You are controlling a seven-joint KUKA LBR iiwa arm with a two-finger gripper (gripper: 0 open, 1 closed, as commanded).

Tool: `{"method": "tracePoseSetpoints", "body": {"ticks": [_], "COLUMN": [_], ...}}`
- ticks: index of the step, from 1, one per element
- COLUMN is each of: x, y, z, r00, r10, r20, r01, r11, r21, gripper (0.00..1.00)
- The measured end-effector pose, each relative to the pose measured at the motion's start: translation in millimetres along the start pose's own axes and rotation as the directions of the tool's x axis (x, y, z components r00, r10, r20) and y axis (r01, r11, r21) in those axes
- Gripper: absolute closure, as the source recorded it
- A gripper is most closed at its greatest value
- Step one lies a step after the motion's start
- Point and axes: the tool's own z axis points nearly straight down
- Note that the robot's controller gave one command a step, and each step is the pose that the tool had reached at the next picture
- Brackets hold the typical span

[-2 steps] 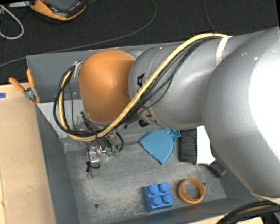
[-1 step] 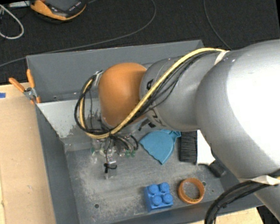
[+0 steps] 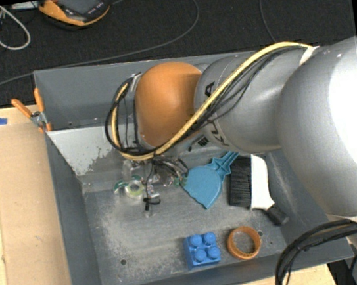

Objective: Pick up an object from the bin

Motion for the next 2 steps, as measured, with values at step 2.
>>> {"method": "tracePoseSetpoints", "body": {"ticks": [2], "x": [6.3], "y": [-20.8], "z": [46.2], "r00": [0.995], "r10": [0.096], "r20": [0.003], "r01": [-0.096], "r11": [0.995], "r21": [-0.002], "gripper": [0.0]}}
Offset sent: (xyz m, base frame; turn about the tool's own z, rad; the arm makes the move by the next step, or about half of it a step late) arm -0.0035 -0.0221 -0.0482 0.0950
